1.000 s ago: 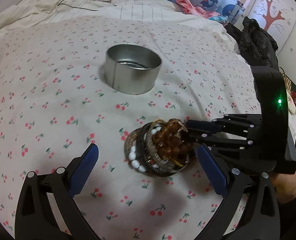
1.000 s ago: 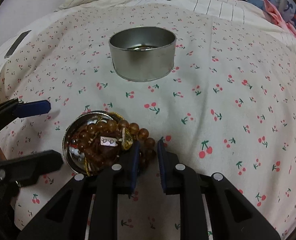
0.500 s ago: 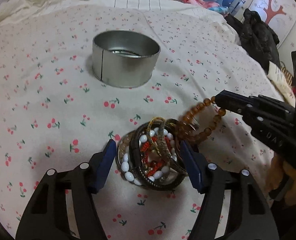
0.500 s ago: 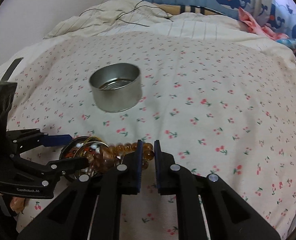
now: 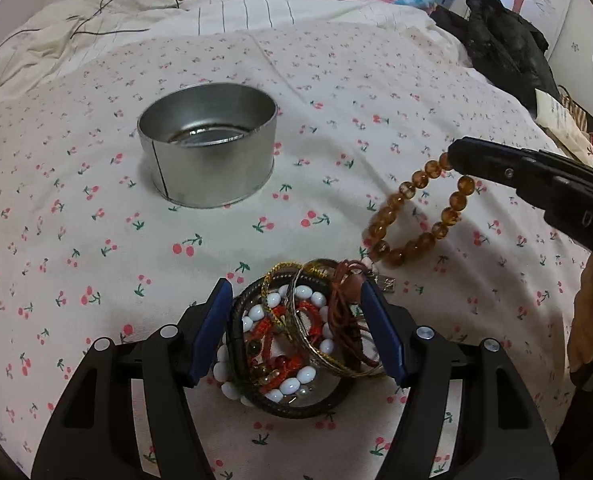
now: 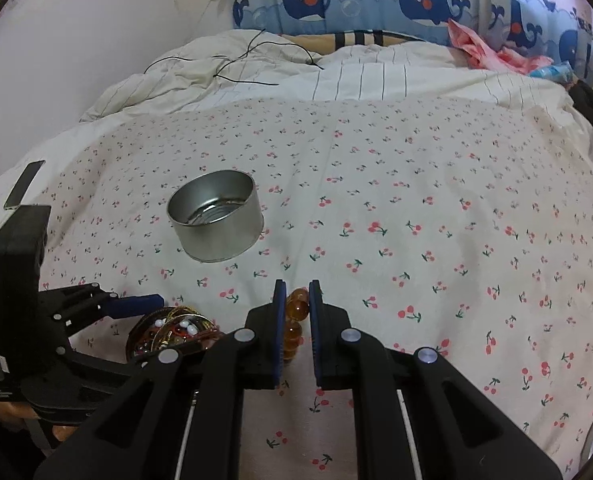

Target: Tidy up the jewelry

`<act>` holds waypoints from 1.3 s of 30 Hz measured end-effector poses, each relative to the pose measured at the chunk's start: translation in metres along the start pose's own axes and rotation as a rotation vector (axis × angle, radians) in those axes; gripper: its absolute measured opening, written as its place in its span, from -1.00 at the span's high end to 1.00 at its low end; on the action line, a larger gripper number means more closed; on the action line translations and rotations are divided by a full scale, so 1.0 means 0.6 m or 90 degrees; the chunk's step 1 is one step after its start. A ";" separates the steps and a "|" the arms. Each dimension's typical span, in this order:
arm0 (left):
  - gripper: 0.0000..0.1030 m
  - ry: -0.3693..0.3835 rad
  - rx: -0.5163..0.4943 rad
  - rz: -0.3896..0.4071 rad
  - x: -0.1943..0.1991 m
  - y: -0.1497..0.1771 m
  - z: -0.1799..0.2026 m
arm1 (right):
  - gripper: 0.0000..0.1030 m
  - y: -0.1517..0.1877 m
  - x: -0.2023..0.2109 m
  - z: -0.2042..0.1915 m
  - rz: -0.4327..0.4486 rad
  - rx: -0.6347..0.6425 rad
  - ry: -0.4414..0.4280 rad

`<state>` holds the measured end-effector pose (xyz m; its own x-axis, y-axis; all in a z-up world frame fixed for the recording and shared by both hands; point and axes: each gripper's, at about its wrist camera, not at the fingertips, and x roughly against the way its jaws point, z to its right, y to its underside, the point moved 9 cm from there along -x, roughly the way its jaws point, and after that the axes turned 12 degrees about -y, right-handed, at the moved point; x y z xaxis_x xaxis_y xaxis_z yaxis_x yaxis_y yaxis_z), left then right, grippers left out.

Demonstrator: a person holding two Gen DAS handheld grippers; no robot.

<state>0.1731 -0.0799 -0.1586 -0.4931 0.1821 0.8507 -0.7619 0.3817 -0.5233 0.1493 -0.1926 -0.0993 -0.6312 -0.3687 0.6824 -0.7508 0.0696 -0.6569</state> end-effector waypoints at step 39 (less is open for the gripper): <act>0.91 0.032 -0.029 0.037 0.030 0.013 -0.001 | 0.72 0.023 -0.025 0.007 -0.045 -0.034 -0.025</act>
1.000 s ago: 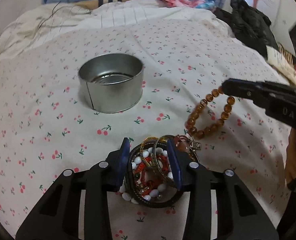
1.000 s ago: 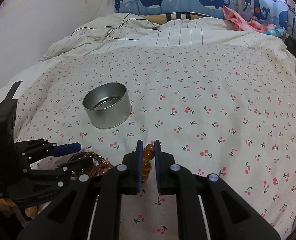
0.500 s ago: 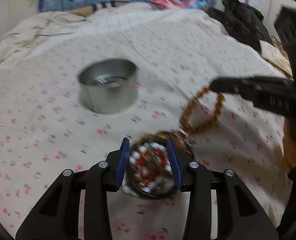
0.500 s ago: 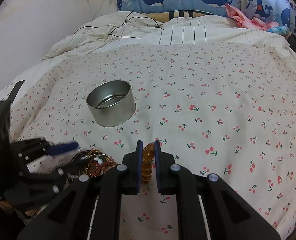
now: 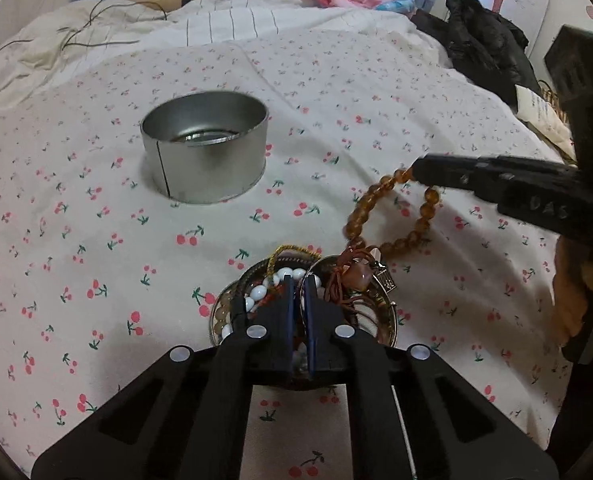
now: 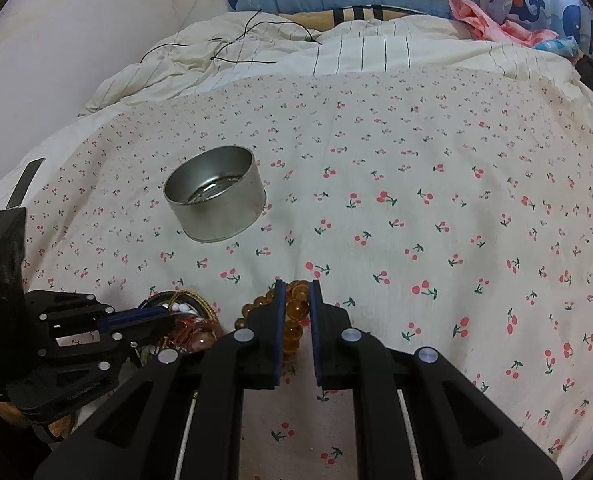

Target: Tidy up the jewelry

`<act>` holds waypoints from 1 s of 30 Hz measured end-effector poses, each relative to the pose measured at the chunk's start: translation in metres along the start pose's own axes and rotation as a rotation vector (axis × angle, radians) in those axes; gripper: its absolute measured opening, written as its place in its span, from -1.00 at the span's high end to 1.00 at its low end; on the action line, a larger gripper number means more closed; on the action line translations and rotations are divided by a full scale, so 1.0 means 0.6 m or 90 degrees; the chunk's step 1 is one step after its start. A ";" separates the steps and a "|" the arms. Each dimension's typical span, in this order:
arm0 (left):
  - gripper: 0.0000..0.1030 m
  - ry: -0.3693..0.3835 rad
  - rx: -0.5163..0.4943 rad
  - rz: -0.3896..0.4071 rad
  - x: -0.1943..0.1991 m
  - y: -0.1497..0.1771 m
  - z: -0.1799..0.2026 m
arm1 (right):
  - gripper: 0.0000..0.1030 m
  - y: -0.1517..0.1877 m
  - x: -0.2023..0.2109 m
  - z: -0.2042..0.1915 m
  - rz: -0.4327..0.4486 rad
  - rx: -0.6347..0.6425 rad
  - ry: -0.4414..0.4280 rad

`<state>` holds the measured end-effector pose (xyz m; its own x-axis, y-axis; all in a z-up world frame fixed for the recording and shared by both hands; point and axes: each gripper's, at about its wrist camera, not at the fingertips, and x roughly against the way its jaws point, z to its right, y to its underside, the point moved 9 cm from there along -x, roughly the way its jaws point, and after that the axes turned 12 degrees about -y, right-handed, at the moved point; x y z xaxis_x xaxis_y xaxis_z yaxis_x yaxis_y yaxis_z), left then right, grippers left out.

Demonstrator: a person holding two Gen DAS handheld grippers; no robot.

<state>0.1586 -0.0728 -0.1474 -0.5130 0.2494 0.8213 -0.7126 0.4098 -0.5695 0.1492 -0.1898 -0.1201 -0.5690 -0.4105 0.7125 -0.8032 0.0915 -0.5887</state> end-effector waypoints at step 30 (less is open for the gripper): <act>0.91 0.039 0.109 0.039 0.046 -0.044 -0.074 | -0.29 0.009 -0.016 0.027 -0.021 -0.039 -0.006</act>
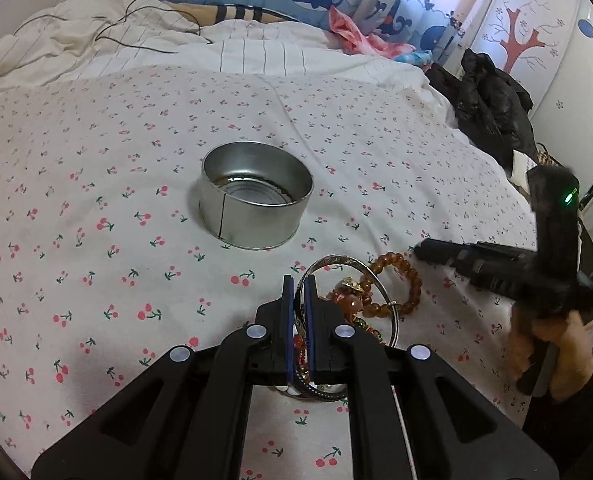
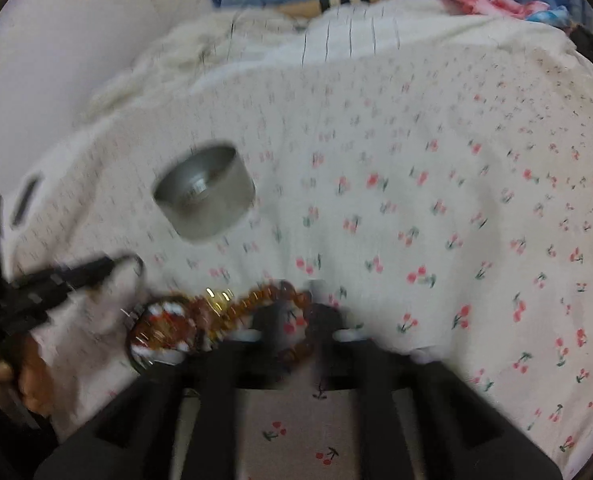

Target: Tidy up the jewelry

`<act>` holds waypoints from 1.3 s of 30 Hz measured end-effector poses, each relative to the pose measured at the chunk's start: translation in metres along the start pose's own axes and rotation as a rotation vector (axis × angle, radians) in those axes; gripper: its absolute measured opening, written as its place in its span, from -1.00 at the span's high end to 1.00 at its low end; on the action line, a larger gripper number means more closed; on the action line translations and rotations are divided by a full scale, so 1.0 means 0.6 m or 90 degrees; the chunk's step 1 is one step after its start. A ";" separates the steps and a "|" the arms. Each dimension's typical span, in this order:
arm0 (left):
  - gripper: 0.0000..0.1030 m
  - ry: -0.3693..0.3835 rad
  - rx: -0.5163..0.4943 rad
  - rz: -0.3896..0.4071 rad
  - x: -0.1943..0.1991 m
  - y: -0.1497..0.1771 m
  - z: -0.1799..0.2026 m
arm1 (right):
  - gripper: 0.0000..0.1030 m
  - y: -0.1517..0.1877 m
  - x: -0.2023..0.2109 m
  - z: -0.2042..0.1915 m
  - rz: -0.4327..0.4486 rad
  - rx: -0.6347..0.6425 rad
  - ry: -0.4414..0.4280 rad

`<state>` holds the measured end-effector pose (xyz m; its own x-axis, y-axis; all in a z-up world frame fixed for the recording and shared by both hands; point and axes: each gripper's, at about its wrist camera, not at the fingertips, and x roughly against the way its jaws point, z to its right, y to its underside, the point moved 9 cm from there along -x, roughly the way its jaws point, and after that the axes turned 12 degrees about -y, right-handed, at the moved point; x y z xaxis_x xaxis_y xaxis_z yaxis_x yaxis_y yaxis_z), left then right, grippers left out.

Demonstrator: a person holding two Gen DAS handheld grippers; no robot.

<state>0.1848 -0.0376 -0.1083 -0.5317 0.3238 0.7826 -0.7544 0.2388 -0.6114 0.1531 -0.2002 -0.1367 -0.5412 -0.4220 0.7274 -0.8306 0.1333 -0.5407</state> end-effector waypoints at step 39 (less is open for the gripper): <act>0.10 -0.090 0.073 0.071 -0.043 -0.196 -0.103 | 0.77 -0.206 0.012 -0.134 0.152 0.027 -0.211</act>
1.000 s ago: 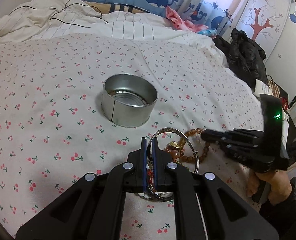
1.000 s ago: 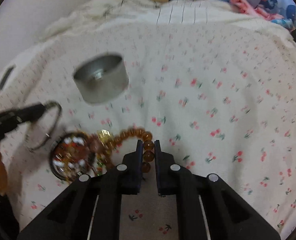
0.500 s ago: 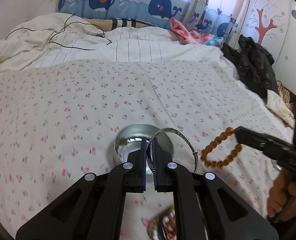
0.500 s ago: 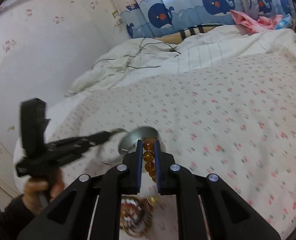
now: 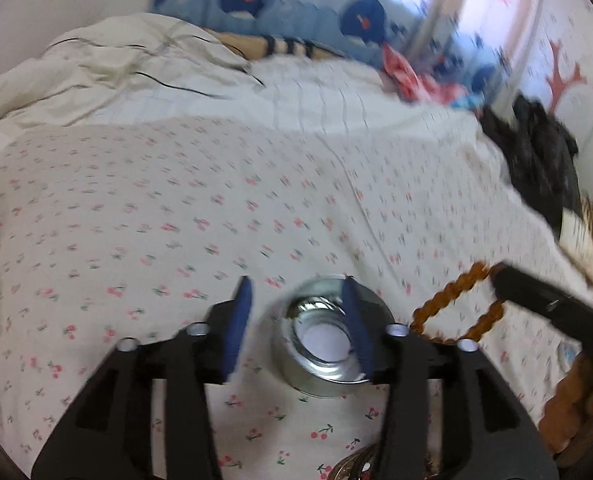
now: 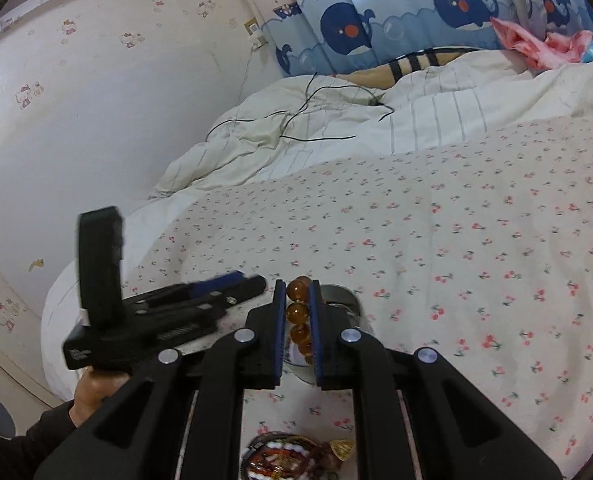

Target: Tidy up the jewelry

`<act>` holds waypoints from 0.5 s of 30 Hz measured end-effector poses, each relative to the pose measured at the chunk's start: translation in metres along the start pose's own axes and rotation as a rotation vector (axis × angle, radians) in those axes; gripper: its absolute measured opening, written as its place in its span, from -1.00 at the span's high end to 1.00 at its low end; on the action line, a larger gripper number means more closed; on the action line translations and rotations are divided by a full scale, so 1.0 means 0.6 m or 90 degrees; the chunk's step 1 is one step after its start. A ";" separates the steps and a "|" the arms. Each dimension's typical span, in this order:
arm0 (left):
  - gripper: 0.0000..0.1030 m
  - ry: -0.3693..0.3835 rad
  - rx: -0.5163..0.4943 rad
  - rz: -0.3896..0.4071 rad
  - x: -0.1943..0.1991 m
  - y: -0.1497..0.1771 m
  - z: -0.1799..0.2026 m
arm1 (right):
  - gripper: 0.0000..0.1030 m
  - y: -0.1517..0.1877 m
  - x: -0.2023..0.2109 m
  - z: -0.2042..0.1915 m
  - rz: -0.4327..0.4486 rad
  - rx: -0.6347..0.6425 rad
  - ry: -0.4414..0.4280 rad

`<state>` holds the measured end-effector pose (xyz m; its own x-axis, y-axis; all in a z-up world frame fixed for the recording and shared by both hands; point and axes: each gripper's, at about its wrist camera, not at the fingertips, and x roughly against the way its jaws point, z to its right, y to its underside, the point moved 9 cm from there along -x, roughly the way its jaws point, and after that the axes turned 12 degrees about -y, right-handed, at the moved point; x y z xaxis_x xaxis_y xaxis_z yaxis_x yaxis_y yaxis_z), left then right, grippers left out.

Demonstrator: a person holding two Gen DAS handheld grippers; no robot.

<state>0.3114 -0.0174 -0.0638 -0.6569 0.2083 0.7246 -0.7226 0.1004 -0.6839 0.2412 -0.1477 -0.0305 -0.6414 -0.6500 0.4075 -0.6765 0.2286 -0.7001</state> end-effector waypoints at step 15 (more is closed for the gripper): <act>-0.09 -0.012 0.003 -0.034 0.036 0.056 -0.036 | 0.20 0.055 -0.071 0.051 -0.084 0.037 0.158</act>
<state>0.2777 0.0116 -0.0732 -0.6209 0.1840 0.7620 -0.7581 0.1061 -0.6434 0.2570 -0.1348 -0.0890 -0.6228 -0.4723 0.6237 -0.7431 0.1077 -0.6604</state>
